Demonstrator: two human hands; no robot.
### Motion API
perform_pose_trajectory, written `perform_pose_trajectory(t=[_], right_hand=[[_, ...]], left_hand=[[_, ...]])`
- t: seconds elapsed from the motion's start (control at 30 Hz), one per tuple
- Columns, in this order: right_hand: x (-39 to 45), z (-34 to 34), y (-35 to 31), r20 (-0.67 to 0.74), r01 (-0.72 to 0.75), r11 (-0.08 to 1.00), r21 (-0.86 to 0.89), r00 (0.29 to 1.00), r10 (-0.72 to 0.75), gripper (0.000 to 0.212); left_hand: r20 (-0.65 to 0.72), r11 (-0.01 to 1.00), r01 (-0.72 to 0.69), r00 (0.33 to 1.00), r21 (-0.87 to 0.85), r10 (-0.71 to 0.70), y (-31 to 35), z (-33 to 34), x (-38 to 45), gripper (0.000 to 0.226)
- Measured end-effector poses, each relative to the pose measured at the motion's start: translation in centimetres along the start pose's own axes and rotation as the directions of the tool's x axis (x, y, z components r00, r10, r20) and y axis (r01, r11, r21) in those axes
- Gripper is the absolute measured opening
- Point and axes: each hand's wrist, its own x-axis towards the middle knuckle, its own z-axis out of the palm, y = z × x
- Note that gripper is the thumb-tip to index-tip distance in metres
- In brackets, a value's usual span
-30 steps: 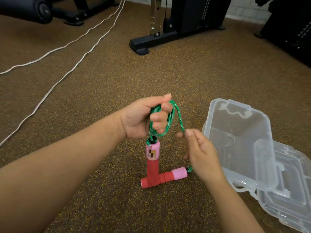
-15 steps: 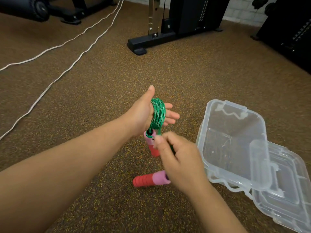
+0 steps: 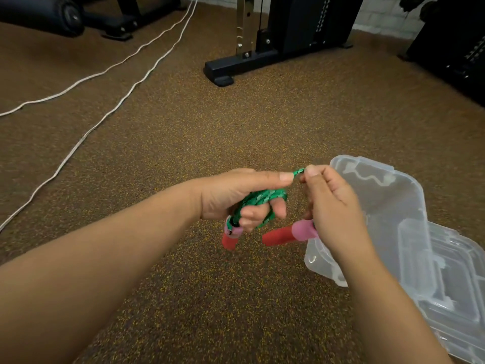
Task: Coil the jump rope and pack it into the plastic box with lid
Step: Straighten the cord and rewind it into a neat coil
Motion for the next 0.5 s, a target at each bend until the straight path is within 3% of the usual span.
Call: perform_pose_trajectory(t=[0.27, 0.5], right_hand=[[-0.9, 2.2, 3.5, 0.067, 0.046, 0.997, -0.06, 0.997, -0.042, 0.028], [-1.5, 2.5, 3.3, 0.148, 0.002, 0.994, -0.105, 0.989, 0.013, 0.027]], left_hand=[[-0.157, 0.901, -0.168, 0.981, -0.399, 0.113, 0.1, -0.3, 0.3, 0.036], [-0.394, 0.797, -0.297, 0.916, -0.526, 0.081, 0.1, -0.8, 0.8, 0.031]])
